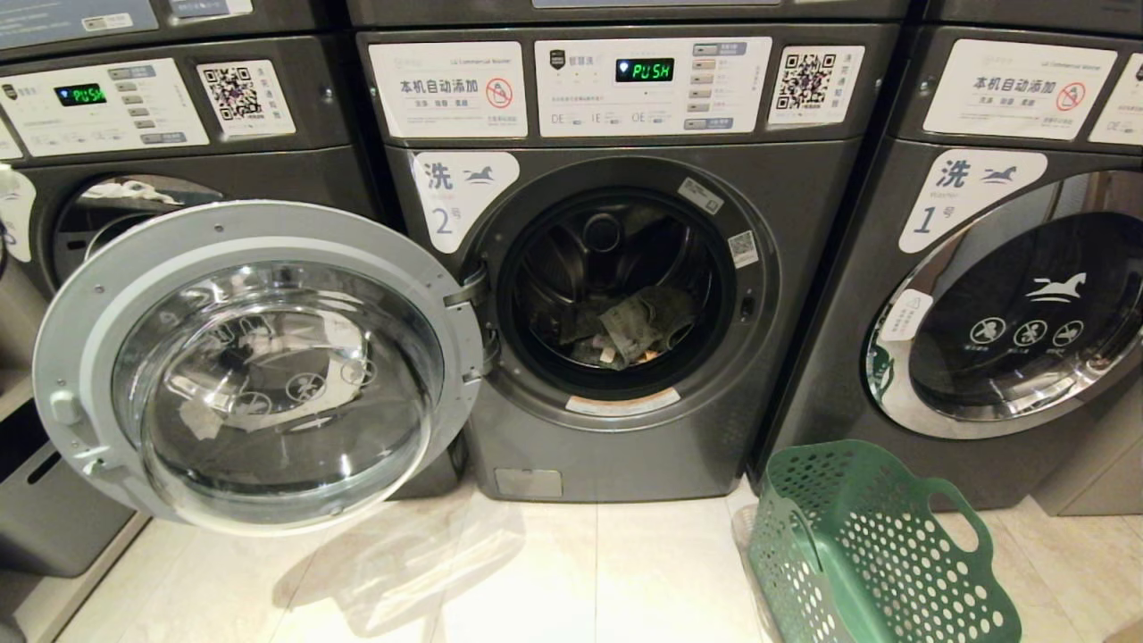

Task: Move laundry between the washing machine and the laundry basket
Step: Close the washing machine door with the left hand

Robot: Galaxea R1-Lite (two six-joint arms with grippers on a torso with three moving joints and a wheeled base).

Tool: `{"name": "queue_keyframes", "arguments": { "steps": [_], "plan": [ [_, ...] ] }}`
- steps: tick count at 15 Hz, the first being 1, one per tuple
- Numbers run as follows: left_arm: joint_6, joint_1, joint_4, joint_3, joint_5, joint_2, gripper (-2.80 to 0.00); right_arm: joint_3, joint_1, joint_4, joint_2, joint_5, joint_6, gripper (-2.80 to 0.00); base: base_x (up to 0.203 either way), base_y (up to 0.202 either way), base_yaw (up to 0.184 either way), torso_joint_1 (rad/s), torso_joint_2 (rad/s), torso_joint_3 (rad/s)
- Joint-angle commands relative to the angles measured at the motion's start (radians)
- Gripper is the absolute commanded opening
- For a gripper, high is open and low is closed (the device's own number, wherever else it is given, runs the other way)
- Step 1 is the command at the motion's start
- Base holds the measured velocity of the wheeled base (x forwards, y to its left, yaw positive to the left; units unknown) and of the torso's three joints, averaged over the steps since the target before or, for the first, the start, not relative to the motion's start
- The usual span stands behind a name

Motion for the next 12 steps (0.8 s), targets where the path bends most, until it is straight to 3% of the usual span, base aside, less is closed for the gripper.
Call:
{"name": "queue_keyframes", "arguments": {
  "steps": [1,3,5,8,12],
  "plan": [
    [-0.002,0.133,-0.054,-0.151,-0.050,0.296,-2.80,0.001,0.000,-0.003,0.001,-0.001,0.000,-2.80,0.000,0.000,0.000,0.000,0.00,0.000],
    [-0.005,0.250,-0.093,-0.263,-0.130,0.400,-2.80,0.002,0.000,-0.003,0.000,-0.001,0.009,-2.80,0.000,0.000,0.000,0.000,0.00,0.000],
    [-0.023,0.303,-0.107,-0.326,-0.153,0.458,-2.80,0.002,0.000,-0.003,0.000,-0.001,0.004,-2.80,0.000,0.000,0.000,0.000,0.00,0.000],
    [-0.085,0.309,-0.106,-0.380,-0.183,0.539,-2.80,0.002,0.000,-0.004,0.000,-0.003,-0.001,-2.80,0.000,0.000,0.000,0.000,0.00,0.000],
    [-0.092,0.313,-0.102,-0.546,-0.272,0.722,-2.80,0.002,0.000,-0.003,0.000,-0.003,0.009,-2.80,0.000,0.000,0.000,0.000,0.00,0.000]
  ]
}}
